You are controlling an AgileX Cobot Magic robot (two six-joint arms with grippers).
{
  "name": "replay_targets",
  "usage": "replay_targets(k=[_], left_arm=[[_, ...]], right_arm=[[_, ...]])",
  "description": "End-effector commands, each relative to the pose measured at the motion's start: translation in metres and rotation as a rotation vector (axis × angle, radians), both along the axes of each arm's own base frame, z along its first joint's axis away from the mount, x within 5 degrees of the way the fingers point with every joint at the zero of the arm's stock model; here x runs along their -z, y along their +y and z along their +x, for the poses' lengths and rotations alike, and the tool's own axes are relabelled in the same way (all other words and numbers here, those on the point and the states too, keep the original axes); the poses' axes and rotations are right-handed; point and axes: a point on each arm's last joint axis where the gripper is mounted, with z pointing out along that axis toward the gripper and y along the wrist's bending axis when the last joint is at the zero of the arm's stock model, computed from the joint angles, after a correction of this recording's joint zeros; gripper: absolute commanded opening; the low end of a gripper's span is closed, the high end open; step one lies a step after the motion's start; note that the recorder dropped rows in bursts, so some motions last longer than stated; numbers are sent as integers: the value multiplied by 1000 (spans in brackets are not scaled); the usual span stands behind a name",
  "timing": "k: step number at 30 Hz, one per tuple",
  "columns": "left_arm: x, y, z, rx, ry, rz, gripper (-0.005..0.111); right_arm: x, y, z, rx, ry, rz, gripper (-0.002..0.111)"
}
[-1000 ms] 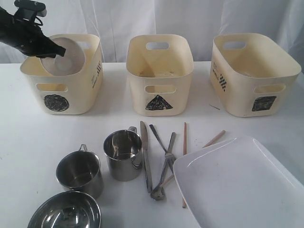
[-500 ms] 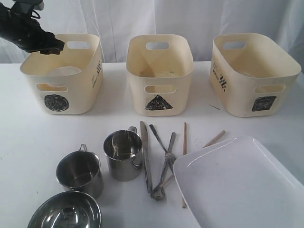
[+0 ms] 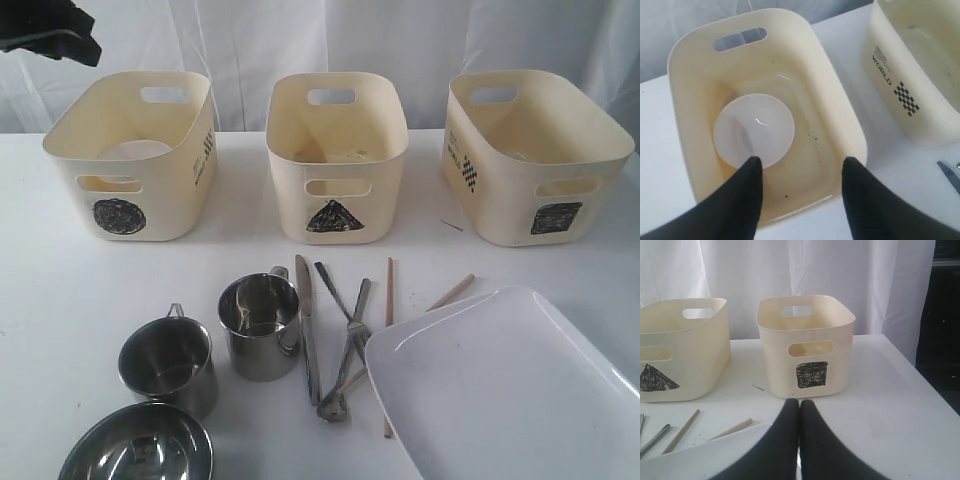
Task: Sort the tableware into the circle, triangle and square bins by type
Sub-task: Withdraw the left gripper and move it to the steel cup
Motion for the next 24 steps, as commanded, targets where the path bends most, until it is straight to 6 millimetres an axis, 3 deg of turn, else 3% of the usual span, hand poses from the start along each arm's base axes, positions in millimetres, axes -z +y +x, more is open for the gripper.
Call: replay_targets(k=[1,4,15,20,24], left_arm=[[-11,1,-34,5,30,-17,54],[-9,2,-59,8,61,-17,54],[34,6,-143,-12,156,-67,54],[58,-9,-166,74,221,-160,54],[77,-30,-172,176,275,-121,54]], right_arm=[[1,0,0,-2,-6,-11,0],[1,0,0,-2,-6,-11,0],[1,0,0,-2,-6,-11,0],[1,0,0,-2,-6,-11,0],[1,0,0,-2,-6,-11,0]])
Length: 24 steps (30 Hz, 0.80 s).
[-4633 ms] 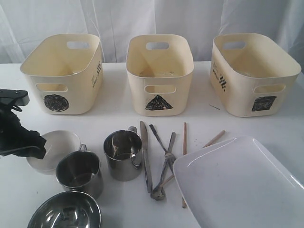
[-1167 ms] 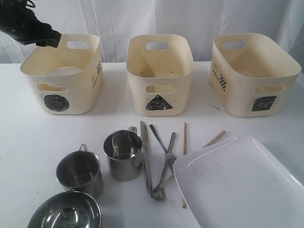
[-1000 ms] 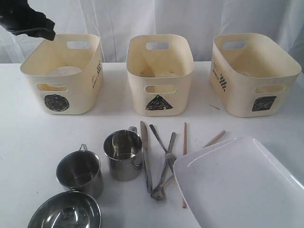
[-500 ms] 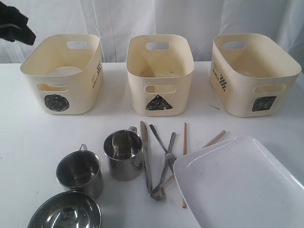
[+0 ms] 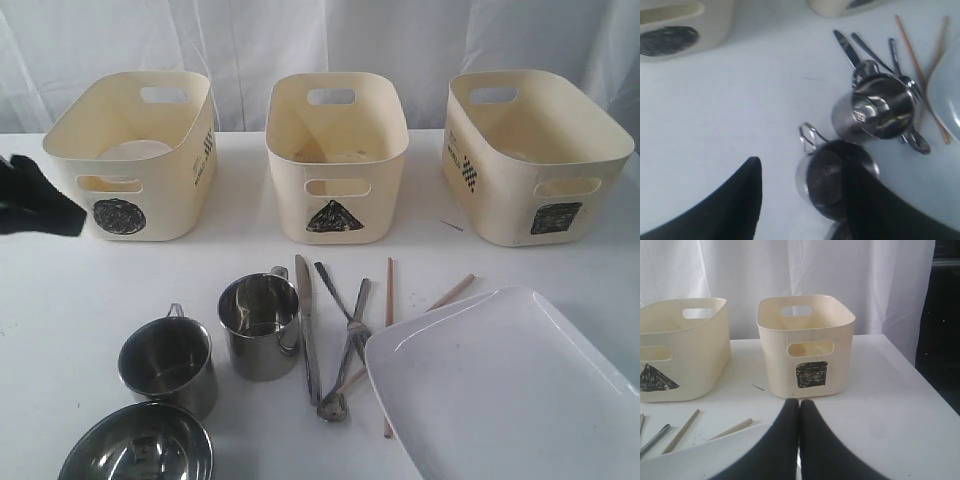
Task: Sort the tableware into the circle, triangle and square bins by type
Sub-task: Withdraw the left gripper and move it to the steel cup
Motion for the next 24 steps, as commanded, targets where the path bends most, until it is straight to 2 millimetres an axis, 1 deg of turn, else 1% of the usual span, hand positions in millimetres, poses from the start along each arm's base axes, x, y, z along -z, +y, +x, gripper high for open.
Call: replay_targets(k=[1,4,7,12,16,19,24], left_arm=[[17,-21,-8,109,37,14,54],[32,-27,-2,137,68,75,54],[42,-28,7,128,80,92,54],[69,-31,25,137,143,123,54],[85,-34,32,152,192,132,54],[90,-35,34,162,213,124,54],[90,-41,33,219,210,74,54]], right_arm=[[1,0,0,-2,-6,-11,0],[1,0,0,-2,-6,-11,0],[1,0,0,-2,-6,-11,0],[1,0,0,-2,-6,-11,0],[1,0,0,-2,-6,-11,0],[1,0,0,-2,-6,-11,0],[1,0,0,-2,-6,-11,0]])
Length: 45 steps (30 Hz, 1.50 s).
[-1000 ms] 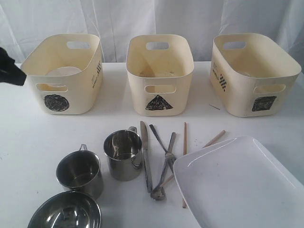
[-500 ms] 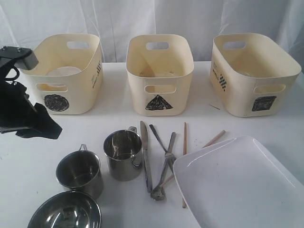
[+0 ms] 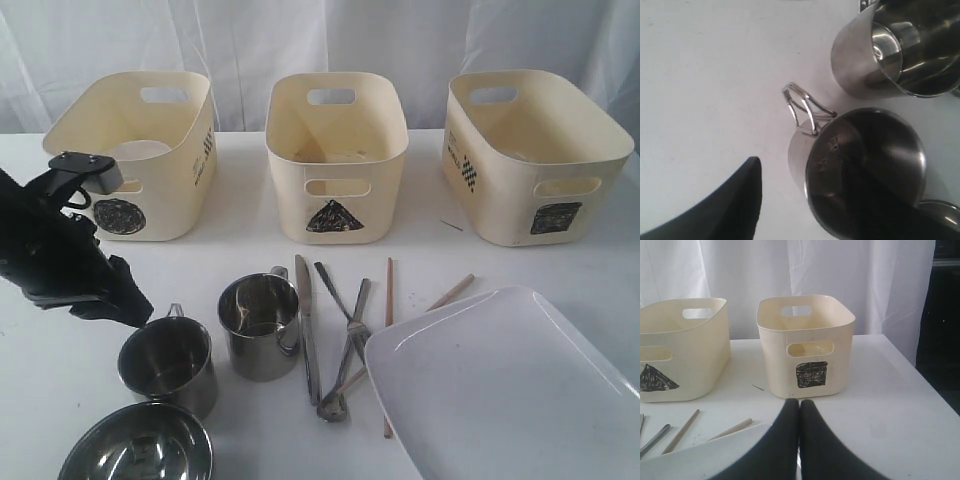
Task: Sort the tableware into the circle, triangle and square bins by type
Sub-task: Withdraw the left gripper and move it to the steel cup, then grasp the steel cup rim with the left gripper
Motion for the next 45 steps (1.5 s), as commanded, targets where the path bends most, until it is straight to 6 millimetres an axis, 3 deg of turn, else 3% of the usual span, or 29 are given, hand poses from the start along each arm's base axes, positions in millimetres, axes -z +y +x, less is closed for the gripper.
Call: replay_targets(k=[1,8,18,25,32,45], left_arm=[[1,-8,-4,51,16,-44,54],[9,-25,-9,183,-1,-4,54],[25,-24,-2,197,24,46,54],[19,-24,-4,193,7,41,54],[-6,-26,5,188,-33,31,54],[-5,-26,-1,200,30,27,54]], right_arm=[[1,0,0,-2,-6,-11,0],[1,0,0,-2,-6,-11,0],[1,0,0,-2,-6,-11,0],[1,0,0,-2,-6,-11,0],[1,0,0,-2,-6,-11,0],[1,0,0,-2,-6,-11,0]])
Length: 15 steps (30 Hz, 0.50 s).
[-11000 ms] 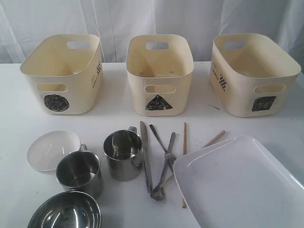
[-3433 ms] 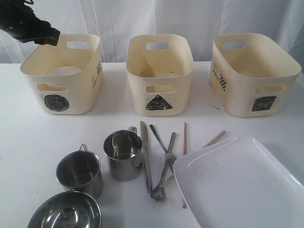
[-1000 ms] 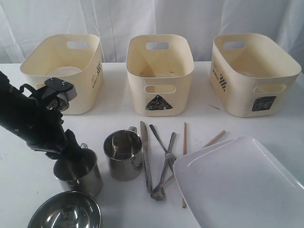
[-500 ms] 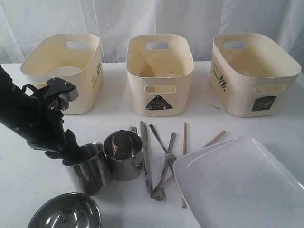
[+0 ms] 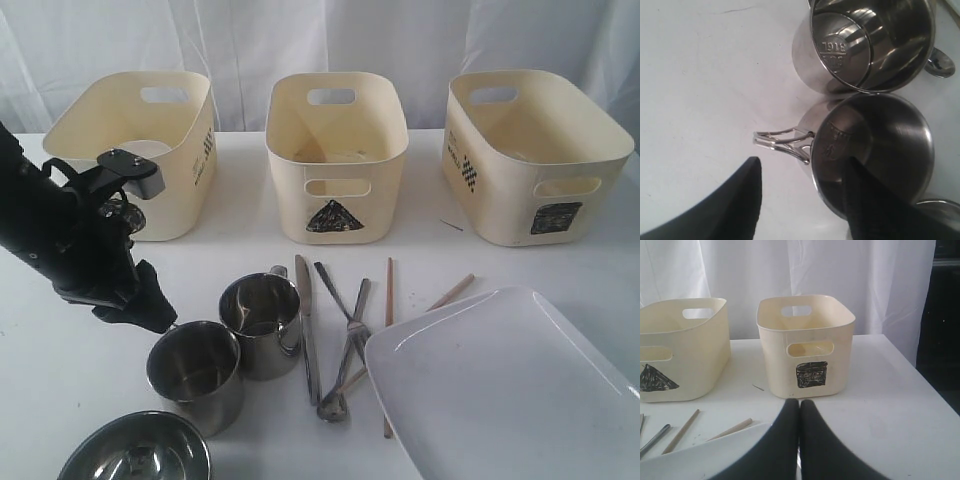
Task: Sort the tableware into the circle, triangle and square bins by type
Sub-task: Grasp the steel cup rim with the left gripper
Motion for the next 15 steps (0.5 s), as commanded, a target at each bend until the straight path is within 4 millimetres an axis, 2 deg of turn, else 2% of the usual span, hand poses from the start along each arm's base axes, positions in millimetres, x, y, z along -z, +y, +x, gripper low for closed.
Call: replay_targets(k=[1,15], left_arm=[[-4,-2,-6,13,50,-6,54],[-3,-3,-10,-8,104,-15,54]], right_arm=[[1,0,0,-2,-6,-11,0],[1,0,0,-2,-6,-11,0]])
